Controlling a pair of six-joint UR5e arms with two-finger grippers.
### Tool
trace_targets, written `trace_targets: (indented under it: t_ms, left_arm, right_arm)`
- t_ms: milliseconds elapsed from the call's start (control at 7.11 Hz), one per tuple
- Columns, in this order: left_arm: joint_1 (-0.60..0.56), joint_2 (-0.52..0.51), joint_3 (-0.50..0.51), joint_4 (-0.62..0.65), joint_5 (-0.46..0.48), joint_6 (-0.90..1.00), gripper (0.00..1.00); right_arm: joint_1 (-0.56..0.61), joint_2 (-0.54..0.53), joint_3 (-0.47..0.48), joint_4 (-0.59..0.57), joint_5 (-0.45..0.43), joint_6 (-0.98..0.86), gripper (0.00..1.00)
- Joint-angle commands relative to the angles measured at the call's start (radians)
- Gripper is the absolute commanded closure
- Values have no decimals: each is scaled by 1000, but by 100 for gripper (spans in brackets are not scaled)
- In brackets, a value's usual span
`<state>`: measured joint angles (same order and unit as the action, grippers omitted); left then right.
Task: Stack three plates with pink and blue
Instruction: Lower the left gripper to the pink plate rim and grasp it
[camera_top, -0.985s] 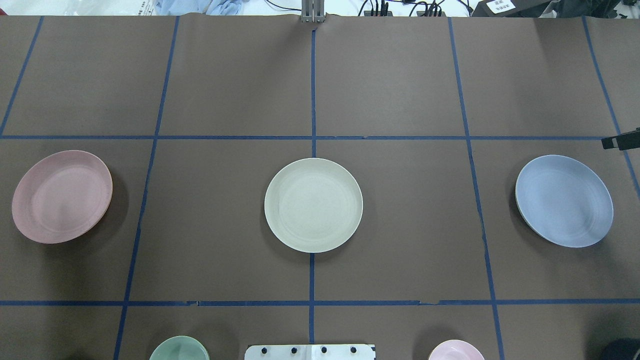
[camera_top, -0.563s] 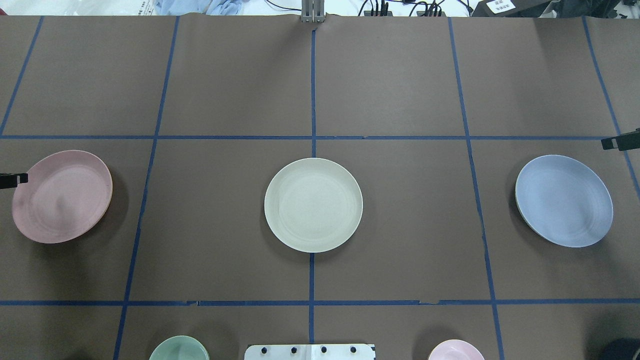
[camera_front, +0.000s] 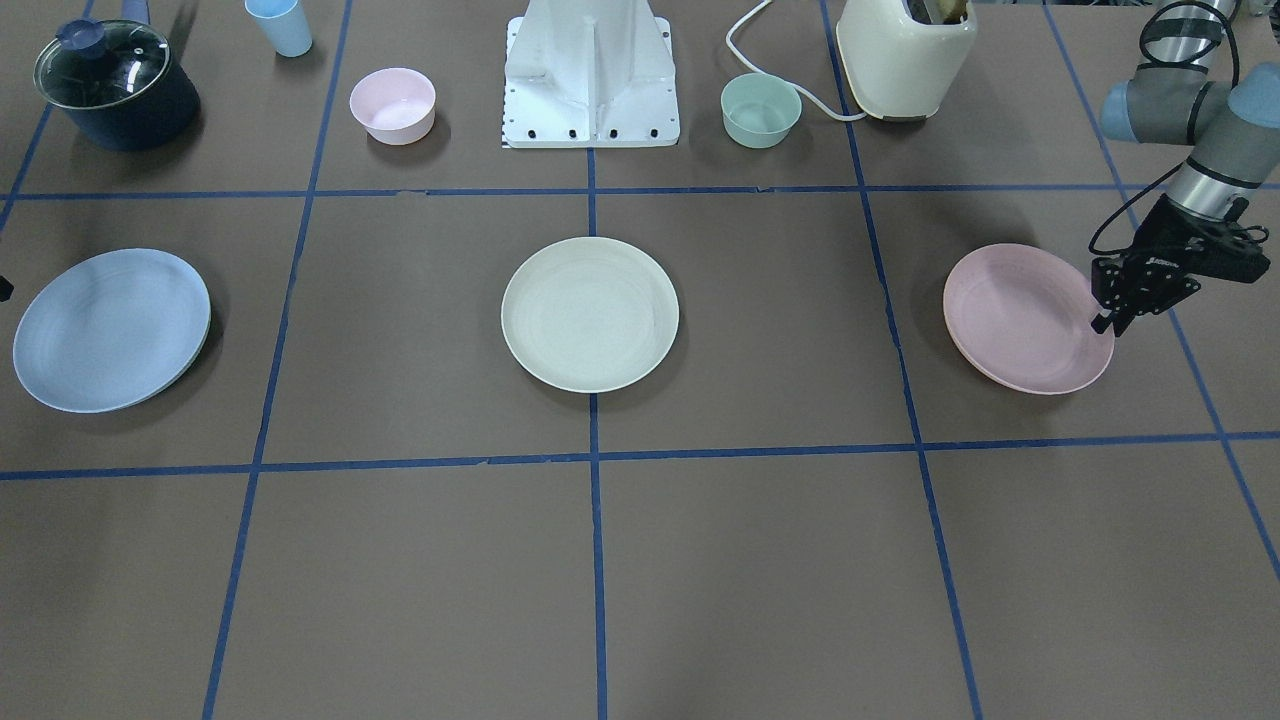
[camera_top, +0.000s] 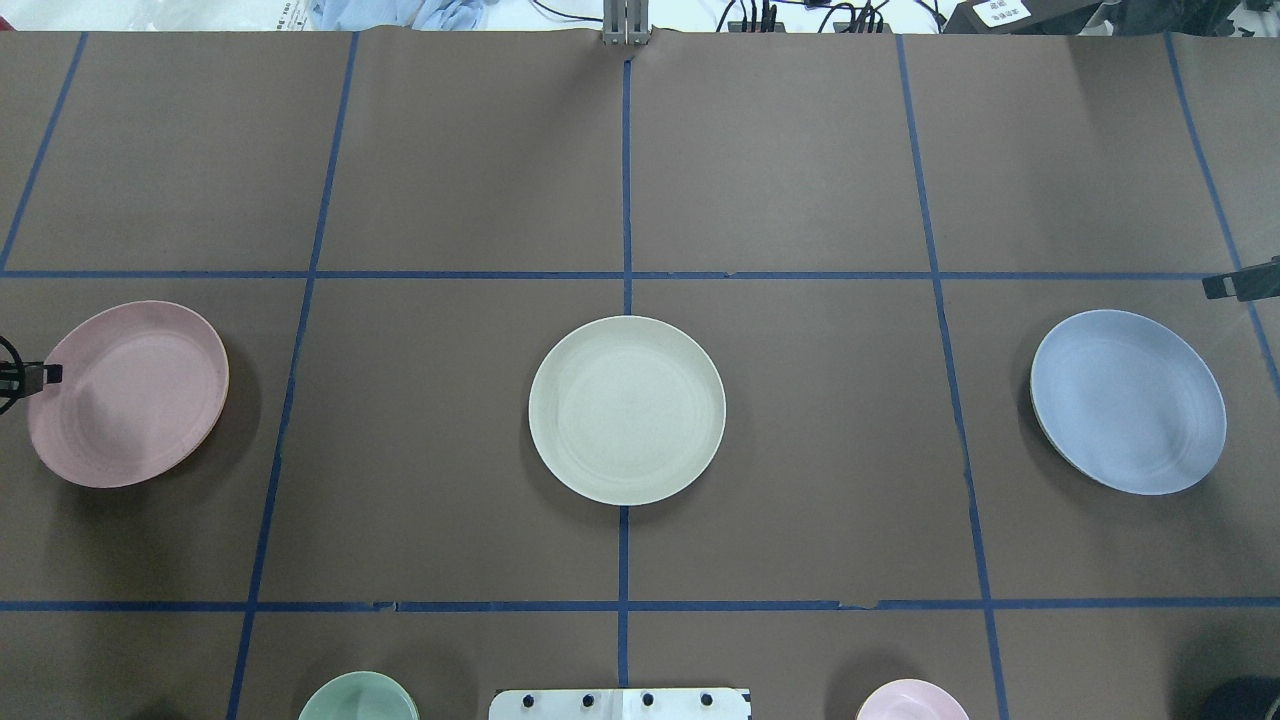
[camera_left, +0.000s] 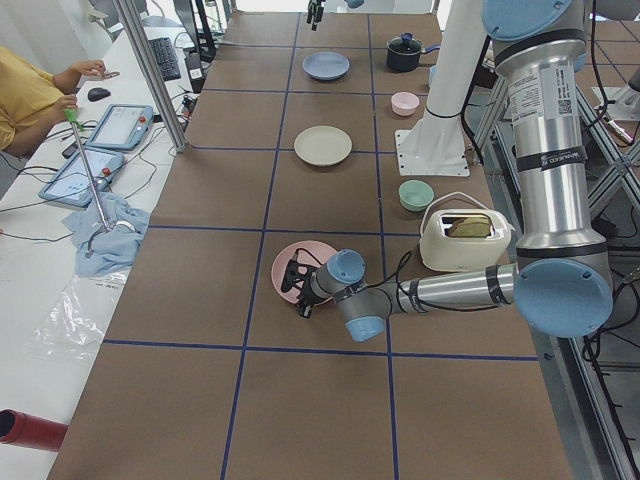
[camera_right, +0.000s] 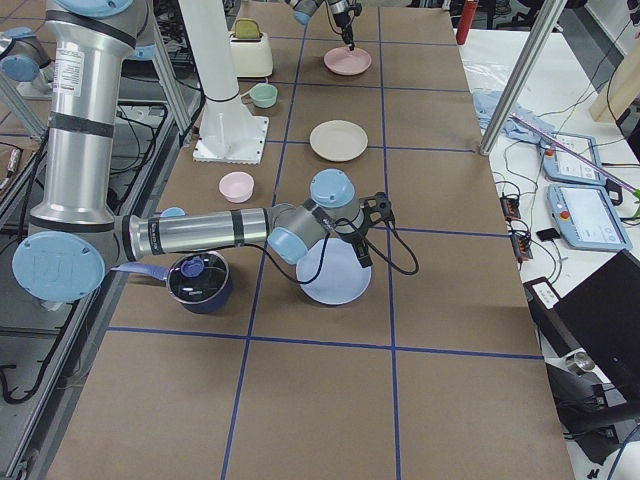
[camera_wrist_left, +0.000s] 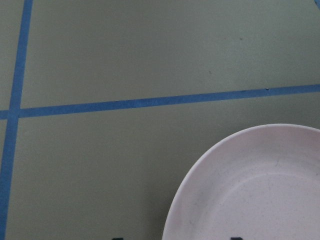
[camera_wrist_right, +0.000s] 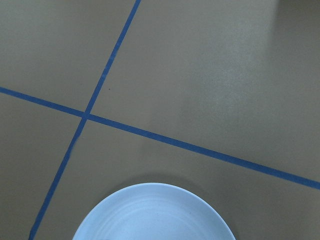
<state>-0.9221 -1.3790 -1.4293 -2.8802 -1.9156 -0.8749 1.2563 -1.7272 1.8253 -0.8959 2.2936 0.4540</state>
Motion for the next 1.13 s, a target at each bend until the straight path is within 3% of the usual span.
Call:
trace_targets:
  t_ms: [0, 422, 704, 985]
  left_arm:
    - [3, -2, 1, -1, 0, 4, 100]
    - [0, -6, -44, 8, -23, 5, 100]
    - [-15, -14, -167, 78, -156, 5, 100]
    - [-15, -114, -429, 473, -152, -25, 100]
  right_arm:
    - [0, 0, 0, 0, 1, 0, 0]
    - [0, 0, 0, 0, 3, 0, 0]
    - [0, 0, 0, 0, 4, 0, 0]
    - [0, 0, 0, 2, 4, 2, 0]
